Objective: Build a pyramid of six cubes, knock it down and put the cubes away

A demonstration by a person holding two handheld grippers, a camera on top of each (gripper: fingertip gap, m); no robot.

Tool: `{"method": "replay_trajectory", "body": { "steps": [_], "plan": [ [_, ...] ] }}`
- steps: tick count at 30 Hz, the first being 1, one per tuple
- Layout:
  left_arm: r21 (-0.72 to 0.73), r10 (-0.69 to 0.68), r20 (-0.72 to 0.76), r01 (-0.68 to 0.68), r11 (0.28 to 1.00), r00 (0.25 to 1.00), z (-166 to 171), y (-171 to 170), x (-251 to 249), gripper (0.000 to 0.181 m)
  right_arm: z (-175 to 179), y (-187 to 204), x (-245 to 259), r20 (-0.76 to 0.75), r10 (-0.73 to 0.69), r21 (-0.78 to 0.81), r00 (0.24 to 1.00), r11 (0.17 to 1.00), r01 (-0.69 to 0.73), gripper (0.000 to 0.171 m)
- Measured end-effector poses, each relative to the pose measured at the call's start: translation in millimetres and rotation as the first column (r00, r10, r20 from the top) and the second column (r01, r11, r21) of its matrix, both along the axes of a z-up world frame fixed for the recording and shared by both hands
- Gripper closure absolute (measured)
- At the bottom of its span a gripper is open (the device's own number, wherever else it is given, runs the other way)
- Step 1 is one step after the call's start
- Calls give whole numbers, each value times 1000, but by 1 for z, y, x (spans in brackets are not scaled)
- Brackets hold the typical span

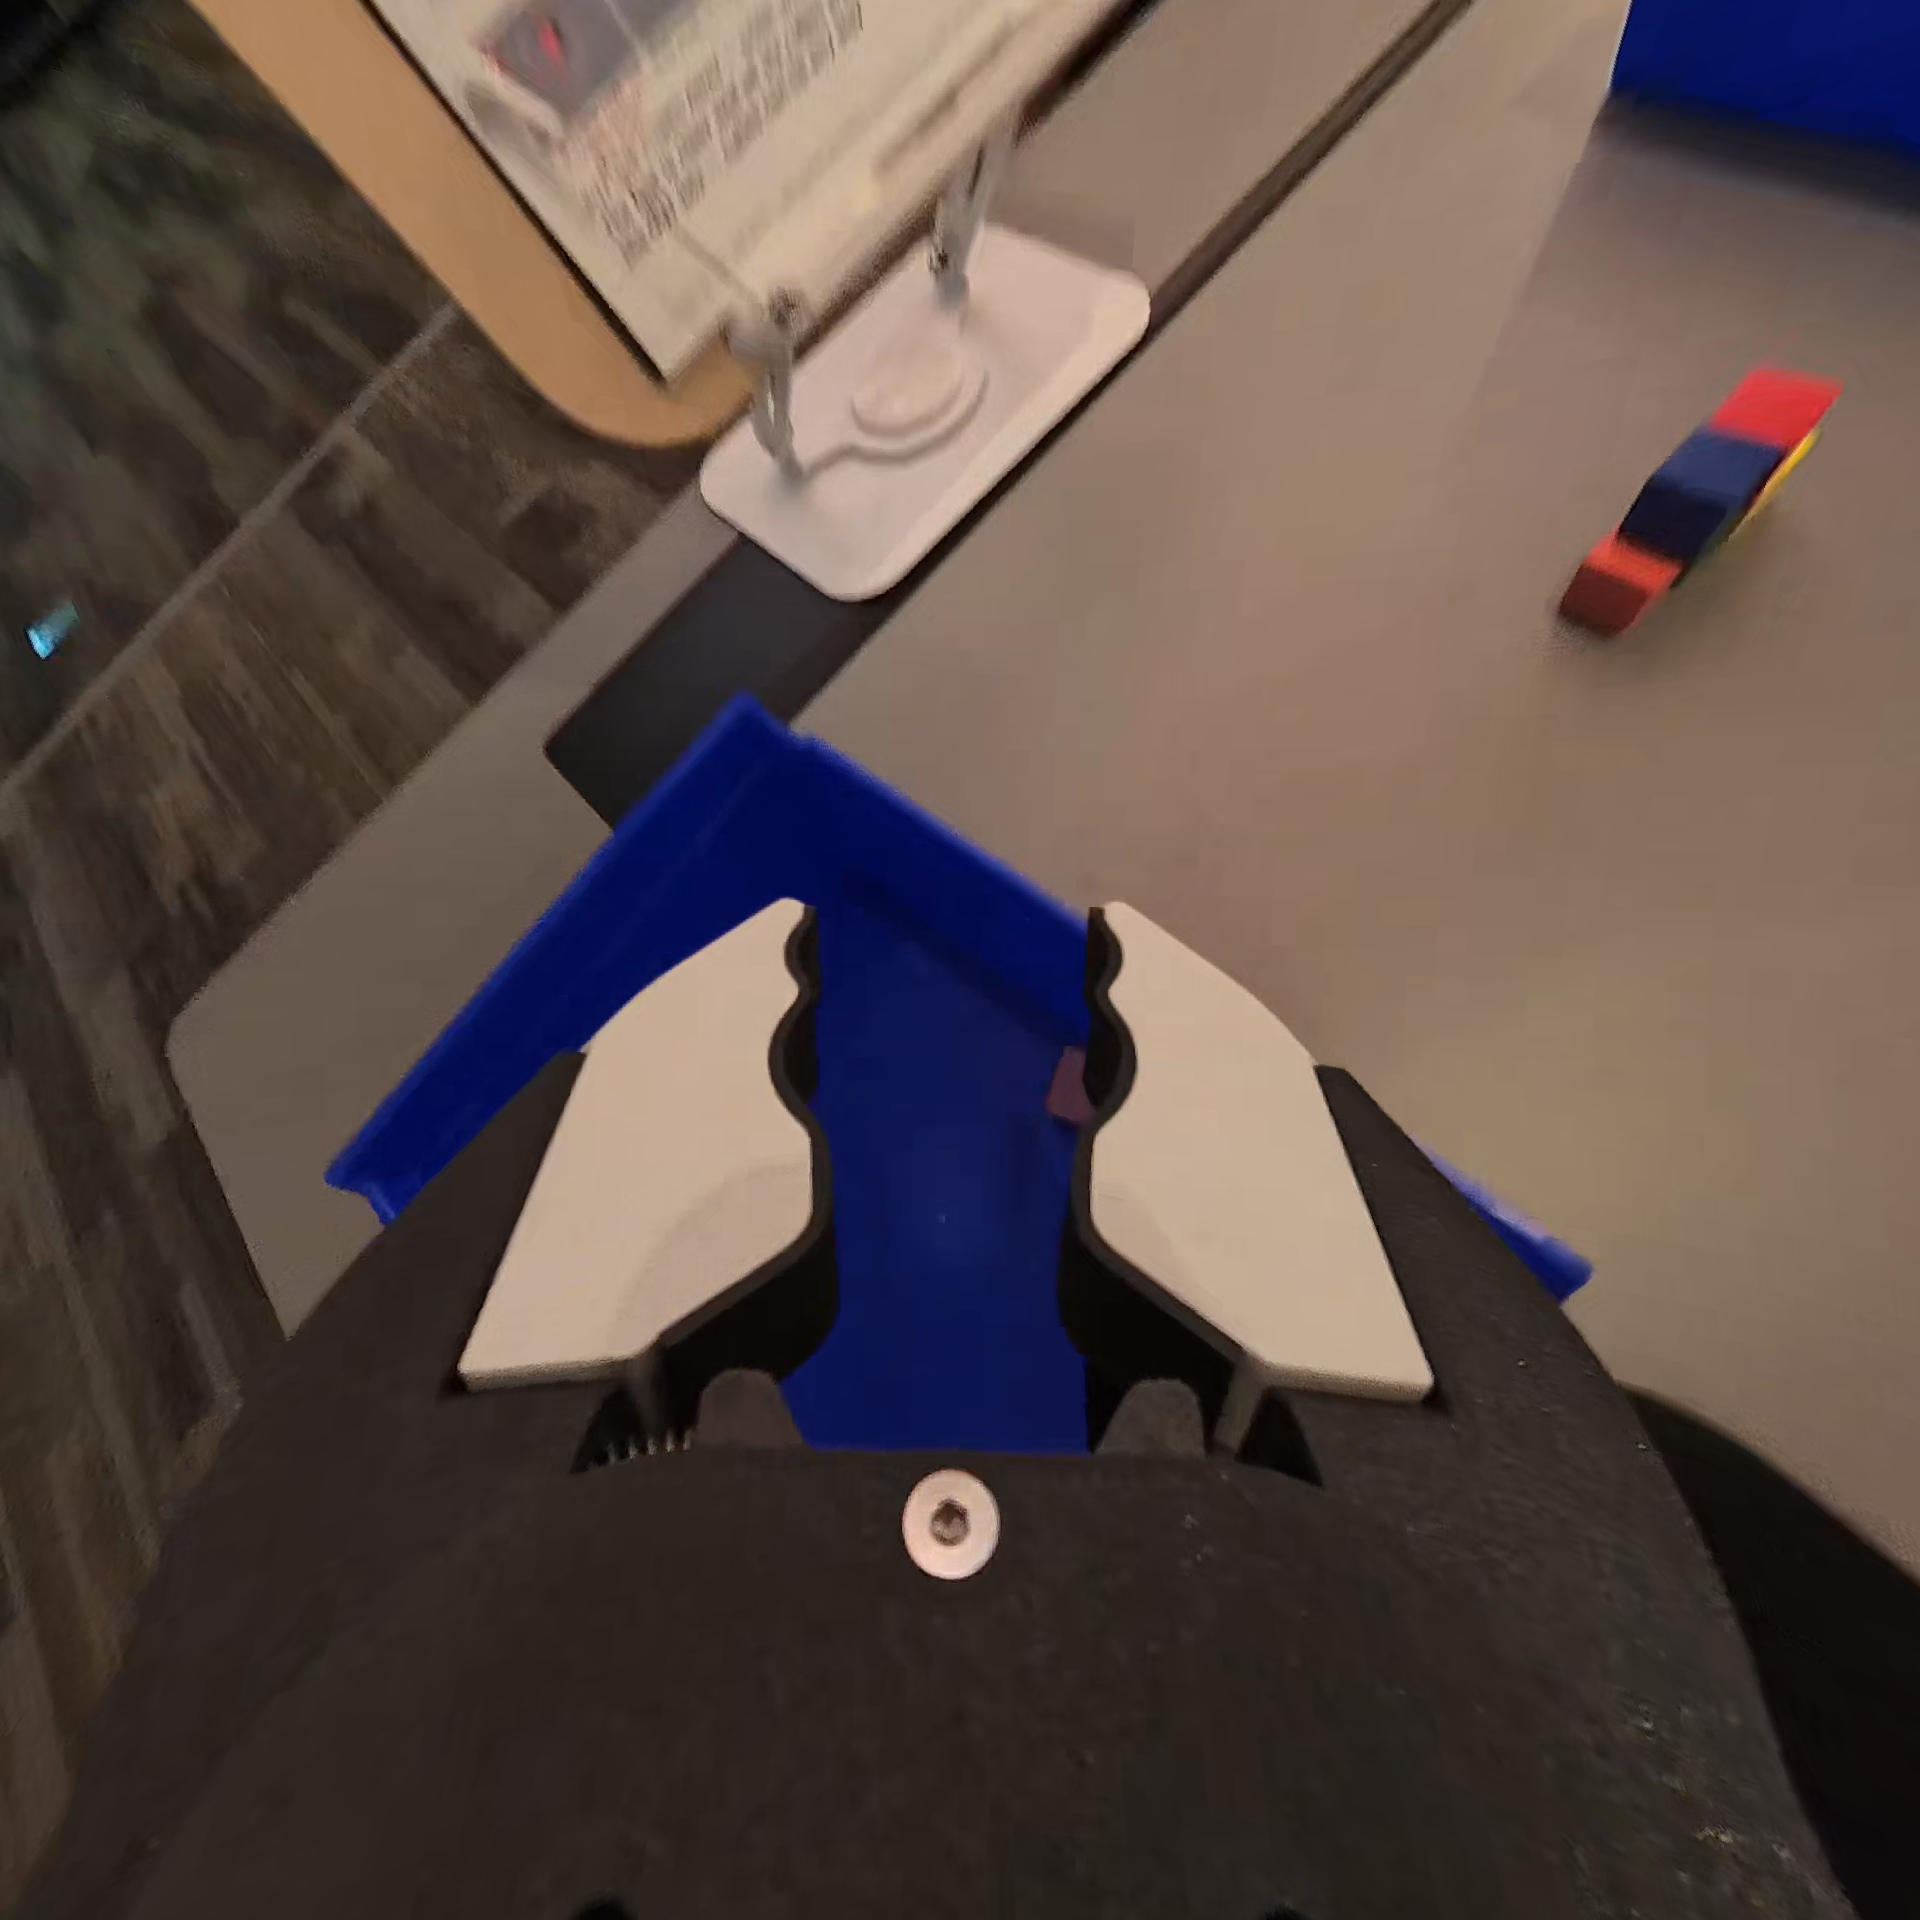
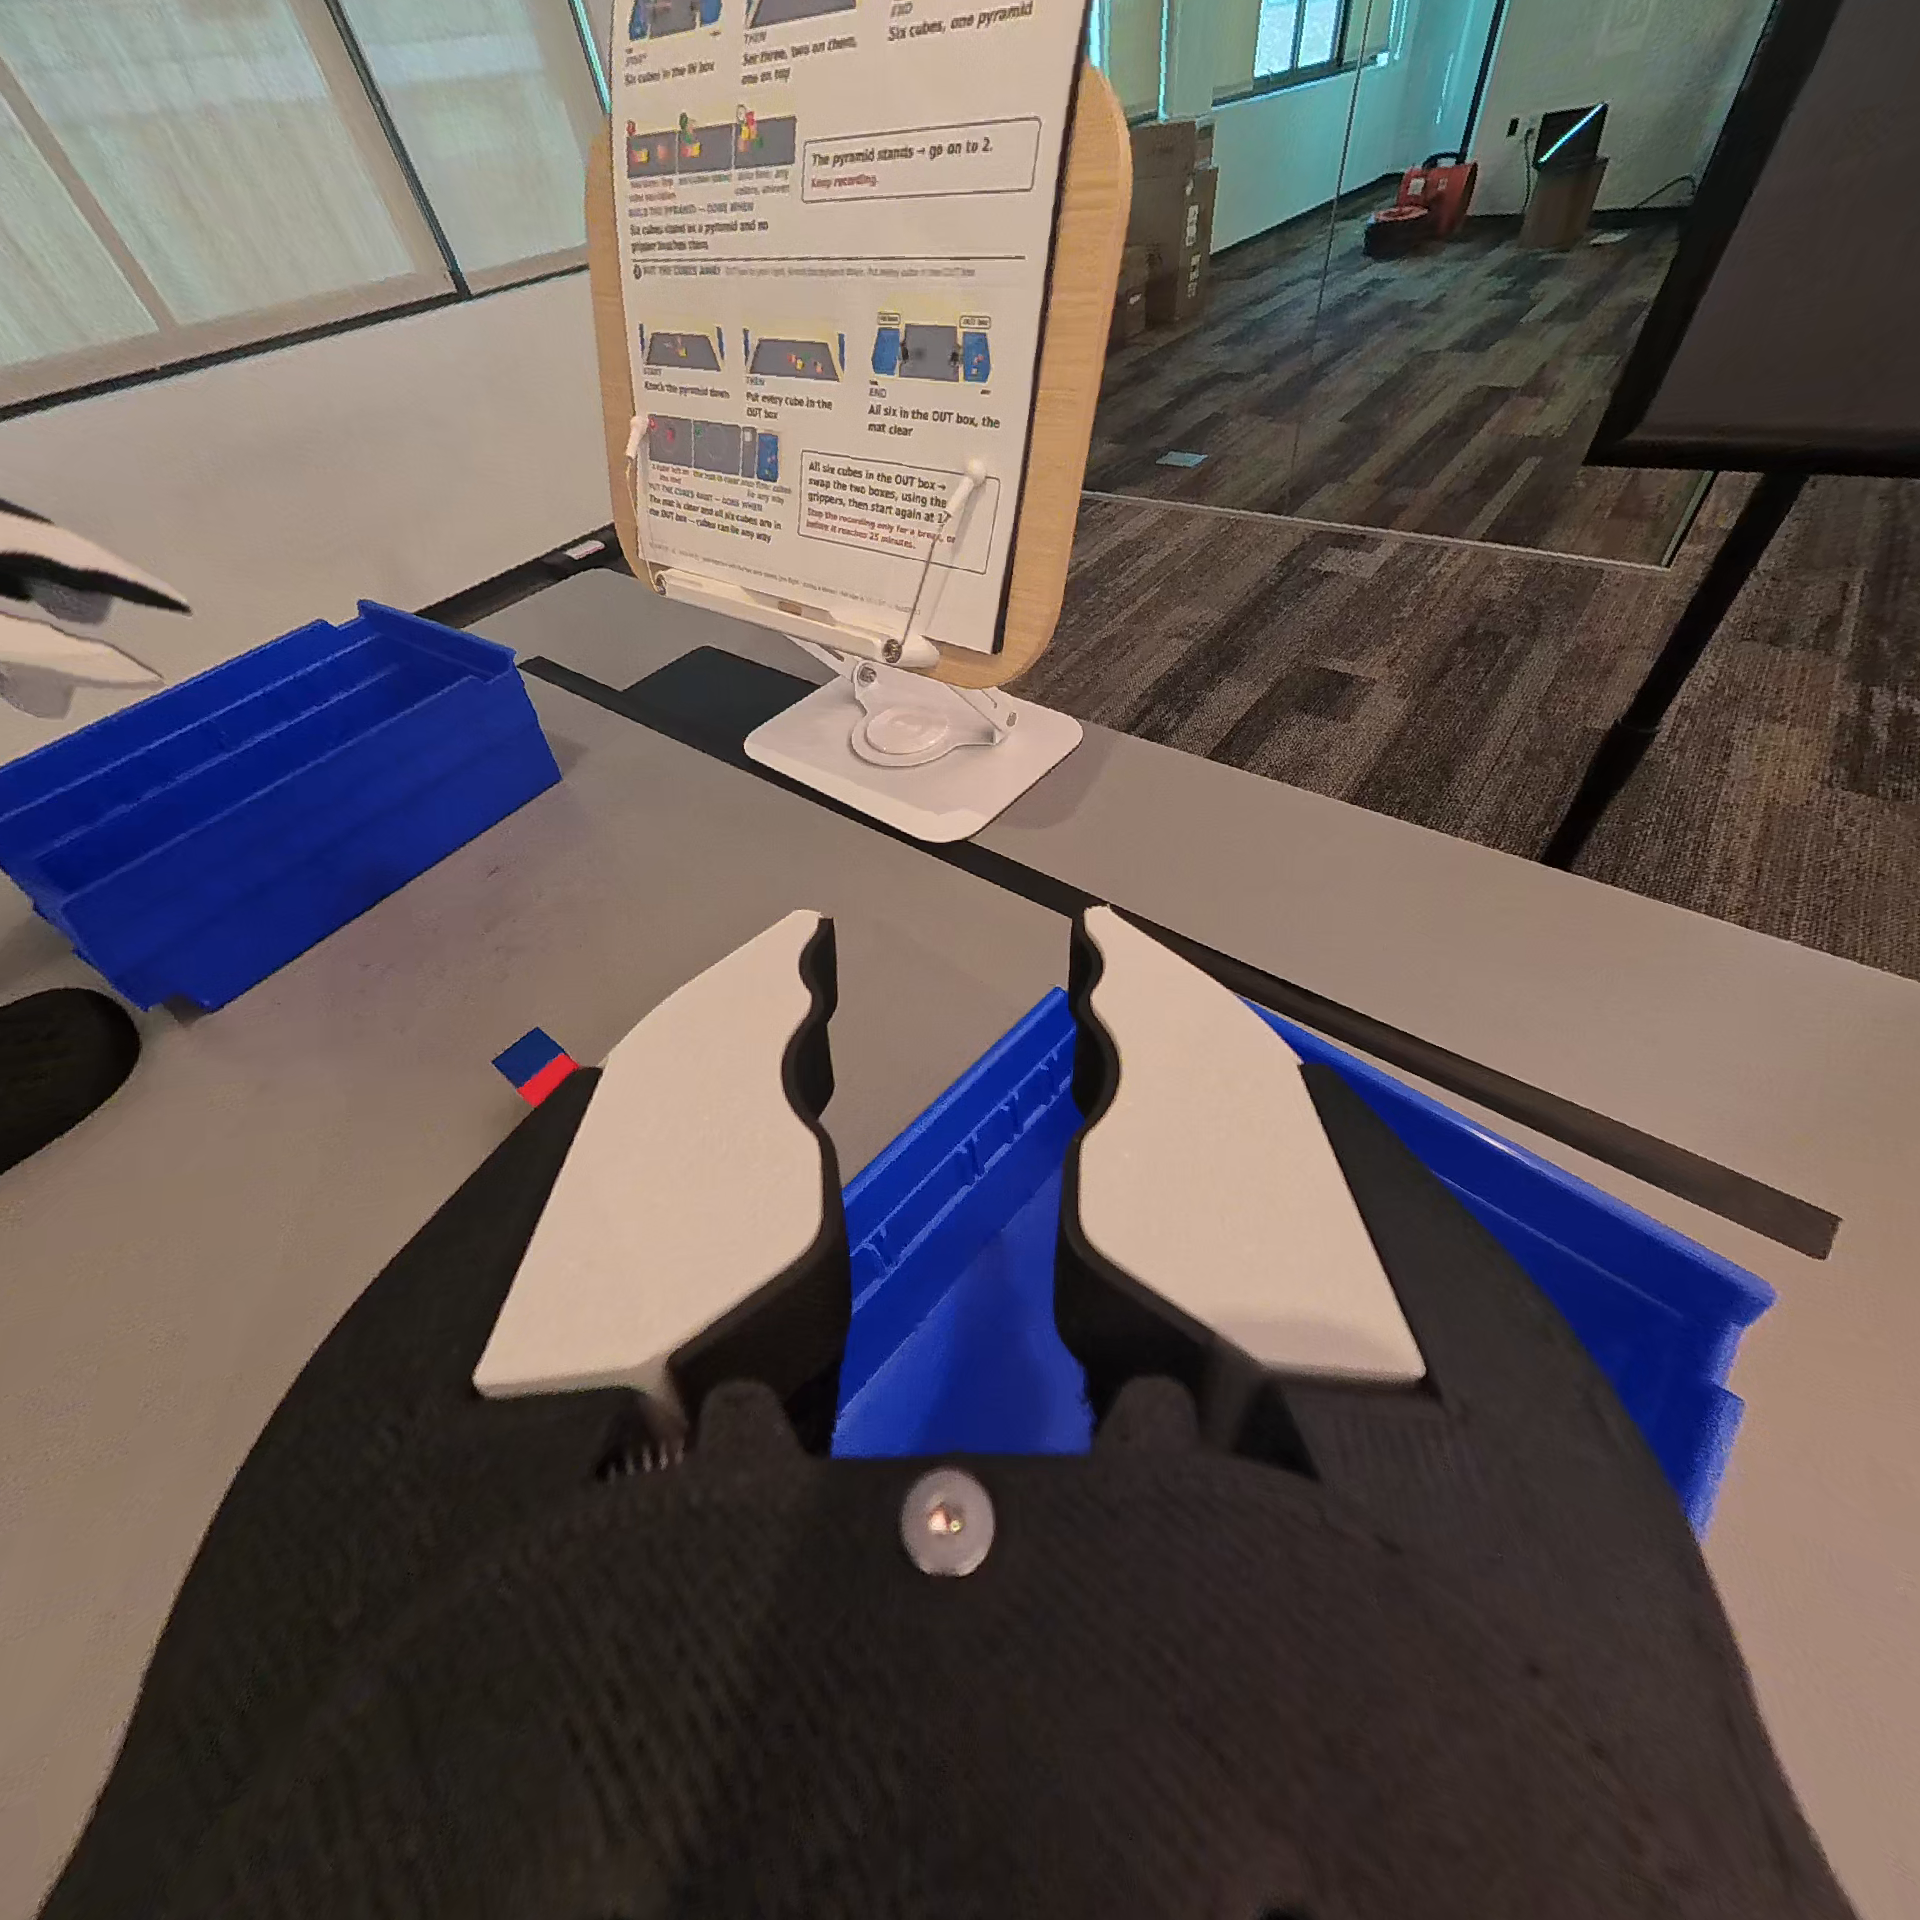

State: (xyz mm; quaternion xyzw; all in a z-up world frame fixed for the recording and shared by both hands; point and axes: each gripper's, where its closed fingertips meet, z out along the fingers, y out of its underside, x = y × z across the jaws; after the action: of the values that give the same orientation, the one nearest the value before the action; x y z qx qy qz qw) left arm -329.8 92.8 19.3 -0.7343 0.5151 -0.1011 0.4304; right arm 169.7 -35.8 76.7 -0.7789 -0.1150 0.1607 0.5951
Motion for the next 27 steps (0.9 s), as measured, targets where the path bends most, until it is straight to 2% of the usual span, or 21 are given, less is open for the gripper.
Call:
{"method": "replay_trajectory", "body": {
  "steps": [3, 8, 14, 18, 21, 23, 27],
  "plan": [
    [-66, -46, -87, 41, 997, 995, -39, 0, -16, 129, 0, 1, -8, -6, 17, -2, 1000, 1000, -17, 127],
    [-194, -222, -186, 186, 963, 957, -94, -9, -14, 131, -6, 7, -23, -32, 61, -23, 998, 998, -62, 127],
    [-323, -293, -312, 189, 927, 904, -138, -10, -10, 128, -15, 12, -31, -9, 65, -56, 998, 996, -65, 127],
    [-347, -299, -406, 157, 925, 864, -158, -10, -17, 135, -17, 12, -31, 2, 64, -66, 998, 996, -64, 127],
    [-361, -288, -412, 135, 923, 864, -166, -9, -17, 139, -16, 12, -30, -2, 63, -61, 998, 996, -63, 127],
    [-375, -283, -403, 125, 919, 871, -167, -8, -15, 152, -16, 12, -28, -3, 62, -61, 998, 996, -62, 127],
    [-377, -261, -387, 106, 920, 885, -166, -6, -16, 152, -16, 10, -23, -14, 57, -58, 998, 997, -57, 127]
  ]
}}
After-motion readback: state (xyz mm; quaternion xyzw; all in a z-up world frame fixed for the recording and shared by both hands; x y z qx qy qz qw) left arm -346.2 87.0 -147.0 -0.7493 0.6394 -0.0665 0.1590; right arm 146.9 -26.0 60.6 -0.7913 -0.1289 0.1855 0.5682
